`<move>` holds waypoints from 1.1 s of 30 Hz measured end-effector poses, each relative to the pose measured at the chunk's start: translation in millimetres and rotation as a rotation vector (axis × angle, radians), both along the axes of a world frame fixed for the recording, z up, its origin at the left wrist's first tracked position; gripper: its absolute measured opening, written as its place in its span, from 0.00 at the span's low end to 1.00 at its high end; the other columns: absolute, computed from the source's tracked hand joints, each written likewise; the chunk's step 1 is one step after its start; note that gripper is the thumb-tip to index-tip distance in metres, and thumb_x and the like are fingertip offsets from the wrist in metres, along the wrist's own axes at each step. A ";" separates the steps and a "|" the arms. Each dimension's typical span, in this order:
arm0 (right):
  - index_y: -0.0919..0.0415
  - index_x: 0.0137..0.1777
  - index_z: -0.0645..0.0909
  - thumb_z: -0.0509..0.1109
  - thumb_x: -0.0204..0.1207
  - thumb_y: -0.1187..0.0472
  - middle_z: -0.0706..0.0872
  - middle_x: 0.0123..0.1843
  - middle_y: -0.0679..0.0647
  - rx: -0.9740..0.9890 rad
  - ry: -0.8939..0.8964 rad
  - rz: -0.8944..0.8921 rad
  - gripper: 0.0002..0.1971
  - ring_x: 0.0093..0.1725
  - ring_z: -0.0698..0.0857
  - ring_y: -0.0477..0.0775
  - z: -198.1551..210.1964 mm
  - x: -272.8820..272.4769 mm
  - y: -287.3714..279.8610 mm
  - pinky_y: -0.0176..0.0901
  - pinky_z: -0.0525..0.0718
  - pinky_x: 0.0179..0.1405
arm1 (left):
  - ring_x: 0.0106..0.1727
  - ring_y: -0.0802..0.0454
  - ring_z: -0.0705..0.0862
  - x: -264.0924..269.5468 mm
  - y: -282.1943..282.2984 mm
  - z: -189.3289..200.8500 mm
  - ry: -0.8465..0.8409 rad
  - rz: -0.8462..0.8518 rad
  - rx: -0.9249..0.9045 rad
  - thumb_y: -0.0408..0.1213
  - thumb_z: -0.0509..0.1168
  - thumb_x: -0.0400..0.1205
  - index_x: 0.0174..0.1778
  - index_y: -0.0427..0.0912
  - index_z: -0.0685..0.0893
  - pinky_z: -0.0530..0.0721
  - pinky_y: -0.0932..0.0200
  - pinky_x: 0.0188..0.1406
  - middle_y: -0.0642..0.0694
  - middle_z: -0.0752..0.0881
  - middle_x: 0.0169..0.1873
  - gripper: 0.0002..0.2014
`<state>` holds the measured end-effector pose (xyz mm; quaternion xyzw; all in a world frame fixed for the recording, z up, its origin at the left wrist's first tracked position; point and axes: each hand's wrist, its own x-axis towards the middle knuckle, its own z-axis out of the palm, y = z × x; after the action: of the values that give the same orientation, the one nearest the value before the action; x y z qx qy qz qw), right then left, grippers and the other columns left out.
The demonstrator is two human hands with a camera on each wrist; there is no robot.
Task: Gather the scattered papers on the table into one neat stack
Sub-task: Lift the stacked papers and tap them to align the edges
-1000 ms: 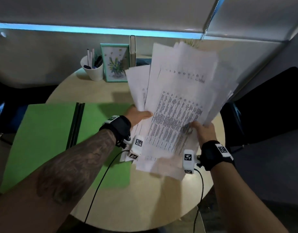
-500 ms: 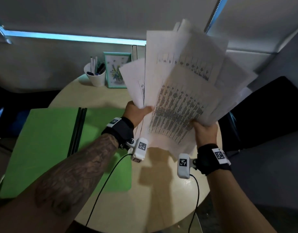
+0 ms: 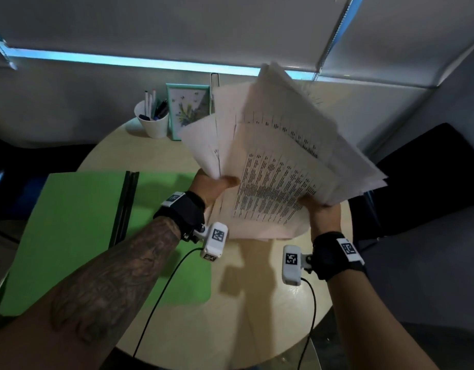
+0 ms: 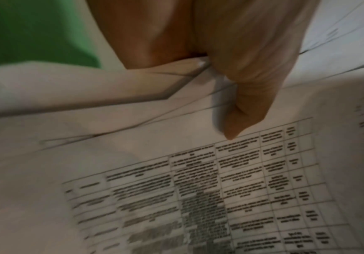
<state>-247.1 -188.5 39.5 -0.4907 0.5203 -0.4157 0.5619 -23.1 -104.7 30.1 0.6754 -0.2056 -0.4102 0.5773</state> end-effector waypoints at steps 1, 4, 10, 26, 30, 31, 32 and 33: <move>0.63 0.50 0.81 0.73 0.65 0.79 0.86 0.43 0.53 0.002 0.001 -0.011 0.17 0.42 0.84 0.56 2.2 0.9 -2.5 0.39 0.84 0.34 | 0.55 0.48 0.87 0.9 -1.7 2.7 -0.002 0.011 -0.003 0.29 0.79 0.69 0.57 0.40 0.86 0.82 0.56 0.59 0.43 0.90 0.54 0.20; 0.62 0.46 0.84 0.74 0.62 0.77 0.86 0.41 0.52 -0.013 -0.014 -0.032 0.14 0.41 0.83 0.54 13.7 0.3 -10.4 0.40 0.82 0.36 | 0.54 0.47 0.88 5.6 -5.7 16.9 -0.019 0.022 -0.045 0.30 0.80 0.69 0.54 0.40 0.87 0.84 0.57 0.54 0.43 0.90 0.52 0.18; 0.57 0.44 0.82 0.74 0.67 0.74 0.86 0.41 0.53 -0.066 0.011 -0.028 0.11 0.41 0.84 0.55 15.8 7.6 -9.8 0.42 0.84 0.38 | 0.47 0.54 0.88 -10.5 -10.7 26.7 -0.081 0.019 -0.108 0.31 0.79 0.71 0.53 0.42 0.88 0.84 0.69 0.42 0.46 0.89 0.49 0.15; 0.57 0.40 0.82 0.74 0.59 0.71 0.86 0.39 0.52 -0.068 -0.011 0.022 0.12 0.41 0.84 0.54 10.5 -2.0 -21.8 0.45 0.83 0.43 | 0.42 0.70 0.86 0.1 -11.1 23.7 -0.124 -0.060 -0.063 0.33 0.79 0.71 0.49 0.50 0.87 0.84 0.73 0.39 0.54 0.89 0.46 0.14; 0.61 0.48 0.83 0.80 0.67 0.71 0.87 0.44 0.49 -0.099 0.084 0.076 0.13 0.43 0.85 0.50 5.9 -0.6 -23.9 0.49 0.85 0.50 | 0.42 0.74 0.85 -0.3 -14.8 22.4 -0.116 -0.024 -0.116 0.42 0.78 0.73 0.49 0.52 0.85 0.85 0.68 0.48 0.56 0.89 0.46 0.11; 0.61 0.49 0.82 0.80 0.67 0.70 0.88 0.46 0.50 -0.121 0.106 0.082 0.13 0.44 0.86 0.51 7.6 0.7 -24.9 0.48 0.85 0.50 | 0.43 0.71 0.85 -0.2 -17.8 24.8 -0.106 0.007 -0.116 0.46 0.77 0.74 0.49 0.53 0.85 0.83 0.67 0.47 0.55 0.88 0.47 0.11; 0.61 0.49 0.83 0.81 0.67 0.69 0.88 0.47 0.52 -0.146 0.116 0.084 0.14 0.45 0.86 0.52 10.4 2.2 -25.7 0.46 0.86 0.49 | 0.46 0.66 0.85 1.3 -21.1 27.2 -0.089 0.049 -0.108 0.50 0.76 0.73 0.51 0.52 0.85 0.81 0.66 0.48 0.53 0.88 0.48 0.14; 0.60 0.49 0.83 0.82 0.66 0.68 0.88 0.48 0.52 -0.164 0.112 0.082 0.14 0.45 0.86 0.51 14.1 3.4 -25.9 0.44 0.86 0.46 | 0.48 0.62 0.85 2.9 -23.7 30.0 -0.066 0.090 -0.096 0.54 0.75 0.72 0.54 0.49 0.85 0.79 0.65 0.50 0.51 0.88 0.50 0.19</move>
<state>-243.7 -214.4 53.5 -0.5785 0.4946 -0.4055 0.5063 -20.2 -128.4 60.1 0.6684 -0.2134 -0.3512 0.6200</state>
